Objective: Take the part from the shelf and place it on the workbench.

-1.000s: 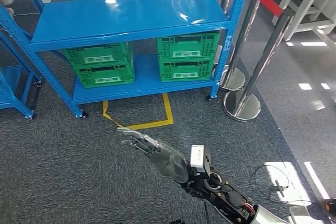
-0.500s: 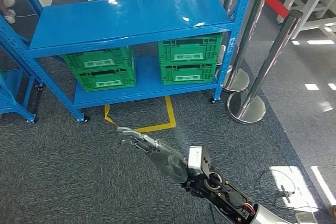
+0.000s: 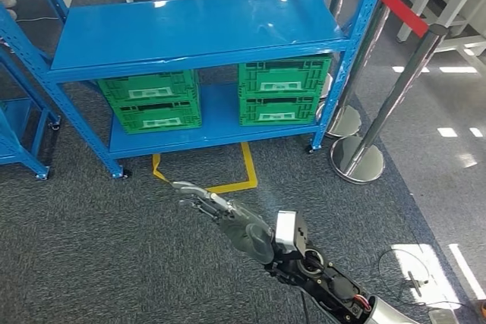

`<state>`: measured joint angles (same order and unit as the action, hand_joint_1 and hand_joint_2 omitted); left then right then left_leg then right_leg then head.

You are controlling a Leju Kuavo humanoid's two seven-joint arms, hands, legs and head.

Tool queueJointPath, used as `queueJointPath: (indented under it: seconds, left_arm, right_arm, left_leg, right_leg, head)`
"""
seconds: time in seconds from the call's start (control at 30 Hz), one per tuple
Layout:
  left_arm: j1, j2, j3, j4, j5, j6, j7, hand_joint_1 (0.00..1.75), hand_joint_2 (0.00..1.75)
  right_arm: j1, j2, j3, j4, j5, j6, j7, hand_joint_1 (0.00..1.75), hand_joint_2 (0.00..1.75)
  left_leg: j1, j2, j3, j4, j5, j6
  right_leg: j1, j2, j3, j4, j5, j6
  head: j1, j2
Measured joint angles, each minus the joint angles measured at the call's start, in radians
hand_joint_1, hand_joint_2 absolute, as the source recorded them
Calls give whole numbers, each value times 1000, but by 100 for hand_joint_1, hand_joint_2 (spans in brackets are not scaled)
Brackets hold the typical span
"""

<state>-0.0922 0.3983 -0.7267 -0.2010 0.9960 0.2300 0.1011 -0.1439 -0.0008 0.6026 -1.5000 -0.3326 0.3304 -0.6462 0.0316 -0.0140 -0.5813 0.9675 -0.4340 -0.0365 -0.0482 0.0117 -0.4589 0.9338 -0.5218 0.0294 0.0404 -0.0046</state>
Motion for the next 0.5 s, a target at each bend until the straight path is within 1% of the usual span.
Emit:
queueJointPath:
  seconds: [0.1,0.13,0.17,0.23,0.27,0.3,0.33,0.37,0.4,0.43,0.47,0.5]
  left_arm:
    - [-1,0,0,0,-1,0,0,0,0]
    - [-1,1,0,0,-1,0,0,0,0]
    - [-1,3,0,0,-2,0,0,0,0]
    - [-1,7,0,0,-2,0,0,0,0]
    - [-1,6,0,0,-1,-1,0,0,0]
    - [-1,4,0,-1,-1,-1,0,0,0]
    - [-2,2,0,-1,0,-1,0,0,0]
    - [-3,1,0,-1,1,-2,1,0,0]
    - [-4,-1,0,-1,2,-2,2,0,0]
    - [-4,-2,0,-1,2,-2,3,0,0]
    - [-3,-4,0,-1,3,-2,3,0,0]
    - [-2,-5,0,-1,3,-2,4,0,0]
  right_arm:
    - [0,0,-2,0,-1,1,-1,0,0]
    - [0,0,-3,0,-1,2,-1,0,0]
    - [0,0,-3,-1,-2,3,-2,0,0]
    - [-1,0,-2,-4,-3,5,-2,0,0]
    - [-2,0,-2,-6,-5,5,-2,0,0]
    - [-4,0,-2,-8,-7,6,-2,0,0]
    - [-6,0,-2,-9,-9,6,-1,0,0]
    - [-6,0,-1,-9,-12,7,0,0,0]
    - [-5,0,-1,-9,-13,7,1,0,0]
    - [-3,-1,-1,-8,-13,8,1,0,0]
    - [-1,-1,-1,-8,-13,8,2,0,0]
    - [-1,-1,0,-8,-13,9,2,0,0]
  left_leg:
    - [-2,0,2,0,-1,2]
    - [-4,0,1,3,-3,5]
    - [-6,1,2,3,-4,11]
    - [-6,3,14,-13,-2,27]
    - [-3,6,24,-29,3,33]
    - [0,8,35,-43,7,37]
    - [3,10,42,-51,9,39]
    - [2,11,45,-54,9,40]
    - [2,11,47,-55,8,40]
    - [2,11,48,-54,6,38]
    - [3,10,51,-53,4,35]
    - [5,9,55,-52,0,29]
  right_leg:
    - [0,0,3,-4,0,11]
    - [-2,0,2,-7,1,17]
    - [-5,-1,3,-12,3,23]
    - [-7,-2,6,-20,4,35]
    - [-6,-3,3,-6,-4,35]
    - [-3,-4,-13,28,-23,33]
    - [-2,-5,-41,85,-50,28]
    - [1,-5,-81,158,-82,25]
    - [2,-5,-121,227,-106,24]
    - [3,-5,-149,271,-112,23]
    - [2,-5,-160,277,-97,24]
    - [1,-5,-149,240,-62,24]
  head:
    - [0,0]
    - [0,0]
    - [0,0]
    - [-2,0]
    - [-1,0]
    - [2,0]
    - [5,0]
    - [8,0]
    - [10,0]
    - [12,0]
    - [14,0]
    - [16,0]
